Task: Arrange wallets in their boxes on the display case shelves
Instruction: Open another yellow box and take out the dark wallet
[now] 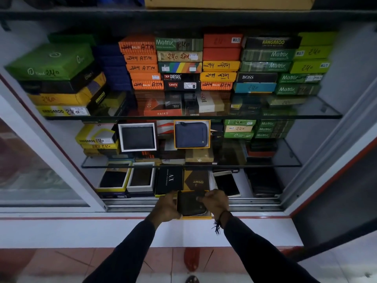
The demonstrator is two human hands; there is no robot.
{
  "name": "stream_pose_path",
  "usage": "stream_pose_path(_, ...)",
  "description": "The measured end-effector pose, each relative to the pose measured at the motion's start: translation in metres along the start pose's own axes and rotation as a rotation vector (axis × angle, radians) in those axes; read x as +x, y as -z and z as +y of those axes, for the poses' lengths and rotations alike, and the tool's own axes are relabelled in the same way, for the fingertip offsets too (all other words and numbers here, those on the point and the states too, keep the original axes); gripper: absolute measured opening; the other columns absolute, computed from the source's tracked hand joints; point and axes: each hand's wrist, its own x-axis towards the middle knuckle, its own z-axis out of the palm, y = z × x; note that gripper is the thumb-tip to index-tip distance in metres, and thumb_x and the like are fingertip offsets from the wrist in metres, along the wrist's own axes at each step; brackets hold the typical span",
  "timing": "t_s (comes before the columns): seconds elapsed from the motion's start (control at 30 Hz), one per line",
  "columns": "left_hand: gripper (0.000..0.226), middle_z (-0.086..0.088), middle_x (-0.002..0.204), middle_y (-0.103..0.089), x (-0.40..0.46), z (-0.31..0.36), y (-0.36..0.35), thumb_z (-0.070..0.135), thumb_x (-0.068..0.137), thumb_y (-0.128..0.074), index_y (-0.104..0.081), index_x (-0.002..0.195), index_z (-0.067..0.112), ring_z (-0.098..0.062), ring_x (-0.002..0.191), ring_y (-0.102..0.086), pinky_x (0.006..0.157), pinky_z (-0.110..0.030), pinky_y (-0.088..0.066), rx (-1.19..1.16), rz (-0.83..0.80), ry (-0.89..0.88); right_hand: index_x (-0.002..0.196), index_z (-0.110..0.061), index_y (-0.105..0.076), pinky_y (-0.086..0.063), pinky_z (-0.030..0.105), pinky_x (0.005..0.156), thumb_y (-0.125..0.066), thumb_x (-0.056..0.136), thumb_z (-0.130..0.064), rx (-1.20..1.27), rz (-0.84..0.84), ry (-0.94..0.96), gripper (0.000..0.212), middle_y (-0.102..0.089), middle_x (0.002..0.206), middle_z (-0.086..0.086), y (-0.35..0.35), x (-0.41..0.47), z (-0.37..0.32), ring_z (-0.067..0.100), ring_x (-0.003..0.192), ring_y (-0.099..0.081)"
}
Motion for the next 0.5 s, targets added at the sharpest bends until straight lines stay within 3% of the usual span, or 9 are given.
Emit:
stream_pose_path(0.07,0.074,0.011,0.092,-0.067,0.0,-0.001,0.005,-0.001,0.064,-0.09,-0.053,0.125,0.023,-0.022,0.097,-0.071,0.063,-0.018,-0.056,-0.035,-0.035,-0.012,0.077,-0.017,-0.067,-0.061,0.032,0.075,-0.088,0.069,-0.02,0.103,-0.048,-0.006,0.024,-0.071,0.087,-0.003,0.001,0.003,-0.006,0.013,0.084,-0.068)
stream_pose_path(0.13,0.07,0.014,0.096,-0.068,-0.001,-0.002,0.012,-0.001,0.064,-0.09,-0.057,0.12,0.025,-0.018,0.102,-0.069,0.065,-0.014,-0.055,-0.087,-0.076,-0.035,0.085,-0.006,-0.072,-0.061,0.045,0.088,-0.087,0.07,-0.011,0.196,-0.114,-0.038,0.022,-0.075,0.1,0.012,0.007,0.005,-0.009,0.026,0.096,-0.072)
stream_pose_path(0.2,0.064,0.014,0.099,-0.074,-0.004,-0.003,0.02,0.003,0.065,-0.092,-0.063,0.117,0.027,-0.012,0.106,-0.067,0.07,-0.011,-0.055,-0.186,-0.094,-0.06,0.098,0.001,-0.073,-0.061,0.044,0.09,-0.083,0.075,-0.007,0.297,-0.18,-0.102,0.027,-0.075,0.106,0.019,0.02,0.01,-0.01,0.031,0.099,-0.072)
stream_pose_path(0.23,0.061,0.011,0.103,-0.076,-0.007,-0.002,0.025,0.008,0.067,-0.092,-0.066,0.119,0.028,-0.012,0.107,-0.066,0.077,-0.014,-0.056,-0.254,-0.099,-0.068,0.104,0.003,-0.072,-0.062,0.04,0.086,-0.081,0.077,-0.006,0.364,-0.227,-0.142,0.03,-0.075,0.106,0.02,0.029,0.012,-0.012,0.03,0.098,-0.073)
stream_pose_path(0.33,0.059,0.0,0.125,-0.072,-0.014,0.002,0.034,0.021,0.077,-0.087,-0.066,0.132,0.027,-0.018,0.118,-0.066,0.098,-0.033,-0.055,-0.408,-0.116,-0.12,0.105,0.0,-0.068,-0.055,0.019,0.055,-0.075,0.083,-0.005,0.567,-0.399,-0.251,0.024,-0.074,0.091,0.013,0.059,0.011,-0.017,0.016,0.07,-0.072)
stream_pose_path(0.43,0.062,0.004,0.129,-0.07,-0.02,0.013,0.036,0.034,0.078,-0.082,-0.063,0.136,0.03,-0.014,0.117,-0.067,0.087,-0.022,-0.055,-0.509,-0.122,-0.174,0.098,-0.005,-0.065,-0.048,0.013,0.05,-0.07,0.087,-0.006,0.656,-0.498,-0.293,0.012,-0.073,0.09,0.011,0.076,0.007,-0.016,0.011,0.067,-0.067)
stream_pose_path(0.5,0.063,0.004,0.125,-0.074,-0.022,0.02,0.033,0.039,0.074,-0.082,-0.065,0.134,0.029,-0.01,0.112,-0.069,0.082,-0.019,-0.055,-0.527,-0.136,-0.207,0.103,-0.004,-0.064,-0.048,0.013,0.051,-0.07,0.087,-0.008,0.682,-0.544,-0.286,0.017,-0.071,0.098,0.012,0.083,0.003,-0.013,0.012,0.073,-0.065)
